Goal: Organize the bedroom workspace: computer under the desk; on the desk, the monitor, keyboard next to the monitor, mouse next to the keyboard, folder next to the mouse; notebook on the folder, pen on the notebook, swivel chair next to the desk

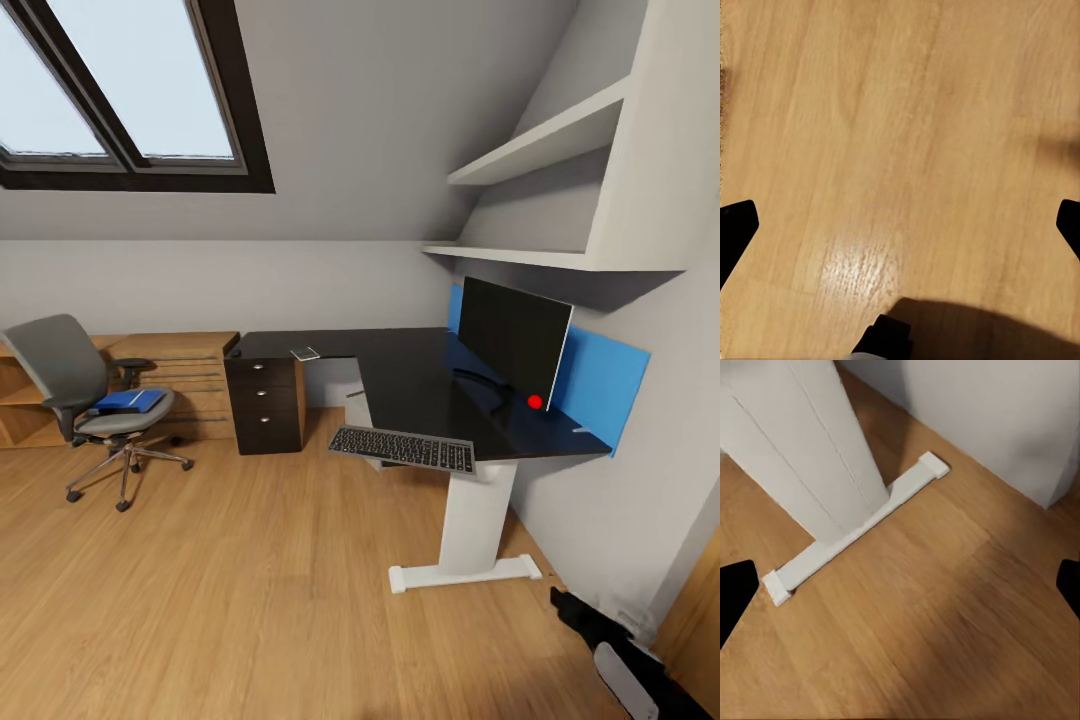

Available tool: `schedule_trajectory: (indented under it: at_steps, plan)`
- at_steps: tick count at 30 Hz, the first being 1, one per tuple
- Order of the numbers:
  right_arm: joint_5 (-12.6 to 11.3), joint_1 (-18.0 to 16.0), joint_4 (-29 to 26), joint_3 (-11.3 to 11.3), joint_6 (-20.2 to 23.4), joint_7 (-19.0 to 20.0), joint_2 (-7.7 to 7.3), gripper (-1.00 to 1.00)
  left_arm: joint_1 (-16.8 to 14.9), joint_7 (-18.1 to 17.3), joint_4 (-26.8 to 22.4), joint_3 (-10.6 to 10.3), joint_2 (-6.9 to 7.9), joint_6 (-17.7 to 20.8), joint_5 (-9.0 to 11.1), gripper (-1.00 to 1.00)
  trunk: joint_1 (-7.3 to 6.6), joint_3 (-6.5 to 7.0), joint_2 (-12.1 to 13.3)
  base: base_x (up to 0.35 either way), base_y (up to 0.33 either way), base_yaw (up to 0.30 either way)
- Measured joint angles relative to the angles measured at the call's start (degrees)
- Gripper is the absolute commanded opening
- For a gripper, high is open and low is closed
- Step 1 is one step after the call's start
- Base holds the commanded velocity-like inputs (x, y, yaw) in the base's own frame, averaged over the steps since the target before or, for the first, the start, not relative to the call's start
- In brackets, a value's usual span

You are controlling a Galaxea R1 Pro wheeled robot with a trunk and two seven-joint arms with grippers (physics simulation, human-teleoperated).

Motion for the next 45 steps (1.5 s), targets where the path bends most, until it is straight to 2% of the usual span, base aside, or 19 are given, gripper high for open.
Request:
schedule_trajectory:
  at_steps: [6,7,10,14,20,27,31,34,36,40,45]
  plan:
    - [-3.9,-5.9,-2.7,-6.6,13.1,0.0,-0.86,1.0,0.0,0.0,0.6,0.1,0.03,-0.1,0.0,1.0,0.0,-0.01,0.0,0.0,0.0,0.0]
    - [-5.5,-7.5,-3.0,-9.5,16.5,0.1,-0.94,1.0,0.0,0.0,0.7,0.1,0.07,-0.1,0.0,1.0,0.0,0.0,0.0,0.0,0.0,0.0]
    - [-8.2,-9.0,-3.1,-13.3,20.8,0.1,-0.95,1.0,0.0,0.0,0.8,0.2,0.13,-0.1,0.0,1.0,0.0,-0.01,0.0,0.0,0.0,0.0]
    - [-11.6,-9.9,-3.3,-16.0,24.9,0.4,-0.89,1.0,0.0,0.0,0.8,0.2,0.21,-0.3,-0.1,1.0,0.0,-0.01,0.0,0.0,0.0,0.0]
    - [-14.7,-10.4,-3.3,-17.3,27.8,2.0,-0.78,1.0,0.0,-0.1,0.9,0.1,0.34,-2.4,-0.1,1.0,0.0,-0.01,0.0,0.0,0.0,0.0]
    - [-15.4,-10.5,-3.3,-17.7,29.7,3.8,-0.79,1.0,0.0,-0.2,0.9,0.0,0.36,-4.4,-0.2,1.0,0.0,-0.01,0.0,0.0,0.0,0.0]
    - [-15.7,-10.5,-3.4,-17.8,33.9,6.3,-0.94,1.0,0.0,-0.2,0.9,-0.1,0.36,-4.8,-0.2,1.0,0.0,-0.01,0.0,0.0,0.0,0.0]
    - [-16.3,-10.4,-3.4,-17.8,40.0,11.4,-1.02,1.0,0.0,-0.2,0.9,-0.1,0.36,-4.9,-0.1,1.0,0.0,-0.01,0.0,0.0,0.0,0.0]
    - [-16.5,-10.4,-3.4,-17.8,42.3,14.0,-1.04,1.0,0.0,-0.2,0.9,-0.1,0.37,-4.9,-0.1,1.0,0.0,-0.01,0.0,0.0,0.0,0.0]
    - [-16.6,-10.3,-3.4,-17.8,45.1,16.2,-1.07,1.0,0.0,-0.2,0.9,-0.1,0.39,-4.9,-0.1,1.0,0.0,-0.02,0.0,0.045,0.0,0.0]
    - [-16.7,-10.3,-3.5,-17.7,47.1,16.6,-1.05,1.0,0.0,-0.2,0.9,-0.1,0.4,-4.9,-0.1,1.0,-0.03,-0.01,0.0,0.237,0.0,0.0]
